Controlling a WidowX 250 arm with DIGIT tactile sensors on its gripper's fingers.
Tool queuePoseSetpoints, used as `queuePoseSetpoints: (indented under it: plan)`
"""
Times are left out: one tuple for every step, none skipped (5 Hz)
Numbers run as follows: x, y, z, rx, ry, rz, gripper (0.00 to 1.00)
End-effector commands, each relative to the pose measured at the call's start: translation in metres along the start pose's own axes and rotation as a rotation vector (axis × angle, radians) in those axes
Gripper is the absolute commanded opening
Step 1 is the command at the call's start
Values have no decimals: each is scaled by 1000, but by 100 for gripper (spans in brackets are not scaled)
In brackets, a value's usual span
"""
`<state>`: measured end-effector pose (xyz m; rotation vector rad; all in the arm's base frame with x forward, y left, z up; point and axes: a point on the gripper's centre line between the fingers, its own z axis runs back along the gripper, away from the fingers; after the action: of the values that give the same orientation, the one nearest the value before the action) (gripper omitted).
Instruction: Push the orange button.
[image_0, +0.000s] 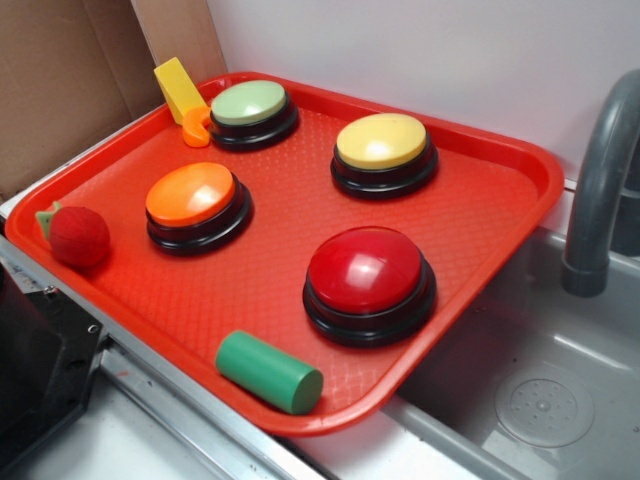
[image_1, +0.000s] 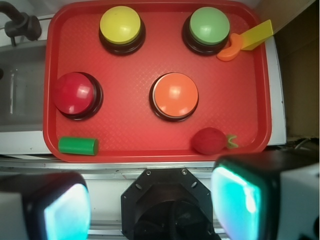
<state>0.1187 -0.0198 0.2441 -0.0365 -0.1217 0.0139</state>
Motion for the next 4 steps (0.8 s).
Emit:
queuePoseSetpoints:
  plan:
    - [0, 0, 0, 0, 0, 0, 100]
    - [19, 31, -21, 58, 73, 14, 100]
    - [45, 45, -48, 71, 132, -16, 100]
    - [71, 49, -91, 73, 132, -90, 100]
